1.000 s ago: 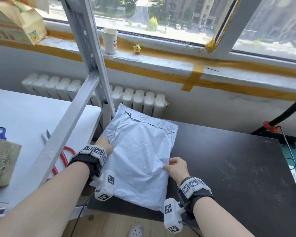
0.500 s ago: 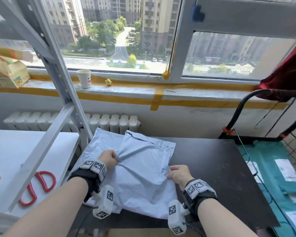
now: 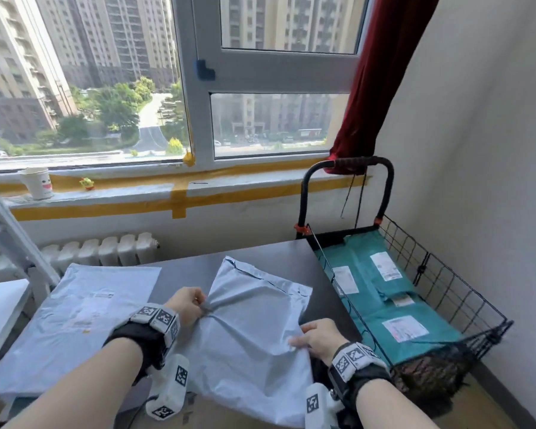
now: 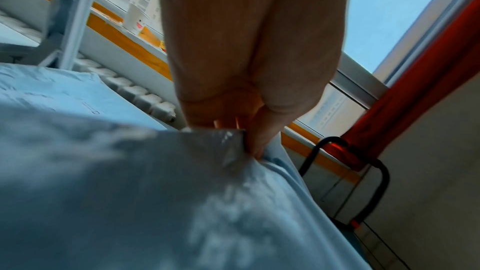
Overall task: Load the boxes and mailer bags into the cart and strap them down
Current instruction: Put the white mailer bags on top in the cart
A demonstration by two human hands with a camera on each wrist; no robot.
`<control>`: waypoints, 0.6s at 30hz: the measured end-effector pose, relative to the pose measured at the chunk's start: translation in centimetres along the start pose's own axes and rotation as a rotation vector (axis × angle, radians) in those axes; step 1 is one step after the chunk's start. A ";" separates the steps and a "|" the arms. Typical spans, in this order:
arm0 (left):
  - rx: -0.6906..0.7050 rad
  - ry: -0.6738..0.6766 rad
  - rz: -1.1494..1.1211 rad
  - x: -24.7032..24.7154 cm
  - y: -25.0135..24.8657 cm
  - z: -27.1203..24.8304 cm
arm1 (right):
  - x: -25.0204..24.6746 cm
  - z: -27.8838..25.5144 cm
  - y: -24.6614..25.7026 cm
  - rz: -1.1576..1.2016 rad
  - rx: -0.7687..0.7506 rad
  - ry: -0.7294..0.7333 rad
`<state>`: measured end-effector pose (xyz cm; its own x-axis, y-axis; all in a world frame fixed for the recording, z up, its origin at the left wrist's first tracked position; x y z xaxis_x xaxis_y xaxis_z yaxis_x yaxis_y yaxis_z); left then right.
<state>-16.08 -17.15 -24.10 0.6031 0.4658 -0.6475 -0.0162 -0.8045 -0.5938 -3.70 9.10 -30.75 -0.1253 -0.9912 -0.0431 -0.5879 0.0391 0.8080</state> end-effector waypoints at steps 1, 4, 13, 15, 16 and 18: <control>0.020 0.012 0.002 1.2 -1.3 -0.2 | -1.7 -0.6 -0.7 -0.008 -0.009 -0.023; 0.071 0.041 0.017 4.9 -4.9 -0.6 | -6.8 -2.4 -3.0 -0.032 -0.044 -0.102; 0.164 0.135 -0.012 14.1 -13.9 1.5 | -19.5 -6.7 -6.3 0.034 -0.100 -0.341; 0.165 0.160 -0.019 15.5 -15.6 3.0 | -21.7 -6.2 -6.6 0.054 -0.096 -0.367; 0.169 0.166 -0.015 16.1 -16.4 3.9 | -22.7 -5.8 -6.6 0.062 -0.090 -0.379; 0.181 0.181 -0.014 17.1 -18.1 6.0 | -24.9 -4.8 -6.5 0.069 -0.094 -0.404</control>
<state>-10.26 7.58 -27.22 0.7371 0.3893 -0.5524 -0.1398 -0.7118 -0.6883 7.07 32.89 -32.08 -0.4763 -0.8564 -0.1992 -0.4943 0.0734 0.8662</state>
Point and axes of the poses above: each hand's wrist, its own z-axis towards the middle knuckle, its own x-axis out of the palm, y = z × x, the point moved 4 cm from there along z, towards the middle knuckle, and after that the axes turned 11 degrees about y, right-handed, at the moved point
